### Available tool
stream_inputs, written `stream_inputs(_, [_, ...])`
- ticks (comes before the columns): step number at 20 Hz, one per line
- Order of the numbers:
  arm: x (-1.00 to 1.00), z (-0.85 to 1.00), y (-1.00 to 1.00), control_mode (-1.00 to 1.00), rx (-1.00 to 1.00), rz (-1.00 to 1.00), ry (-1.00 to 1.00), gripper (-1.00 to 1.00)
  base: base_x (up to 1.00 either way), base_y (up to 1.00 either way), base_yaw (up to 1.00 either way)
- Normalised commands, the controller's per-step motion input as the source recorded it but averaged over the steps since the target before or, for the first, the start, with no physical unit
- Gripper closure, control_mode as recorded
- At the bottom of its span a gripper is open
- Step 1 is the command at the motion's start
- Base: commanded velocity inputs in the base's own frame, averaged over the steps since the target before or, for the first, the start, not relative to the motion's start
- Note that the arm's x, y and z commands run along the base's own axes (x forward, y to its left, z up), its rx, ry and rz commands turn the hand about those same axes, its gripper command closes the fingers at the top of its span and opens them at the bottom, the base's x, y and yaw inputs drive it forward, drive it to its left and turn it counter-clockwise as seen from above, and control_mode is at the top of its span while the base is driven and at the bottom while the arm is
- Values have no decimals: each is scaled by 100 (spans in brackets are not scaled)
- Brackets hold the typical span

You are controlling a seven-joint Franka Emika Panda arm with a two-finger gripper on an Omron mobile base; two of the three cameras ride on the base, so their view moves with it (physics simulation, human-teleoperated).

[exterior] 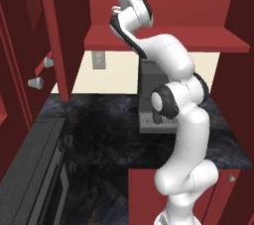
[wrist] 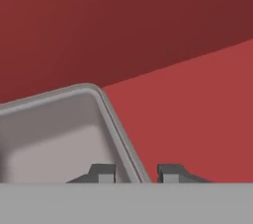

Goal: Retrieve the tupperware and aluminum foil from the cabinet and place them on the dining counter near the plate with kebab skewer and steak to prepare for storing leftovers.

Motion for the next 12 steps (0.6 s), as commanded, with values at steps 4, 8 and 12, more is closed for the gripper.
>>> stream_inputs(4, [-10,-81,0,-100,0,-10,-34,100,0,0,0])
stream_inputs(8, [-59,-45,0,-100,-2,-11,-35,100,0,0,0])
stream_inputs(12, [-94,8,-3,-100,0,-8,-18,100,0,0,0])
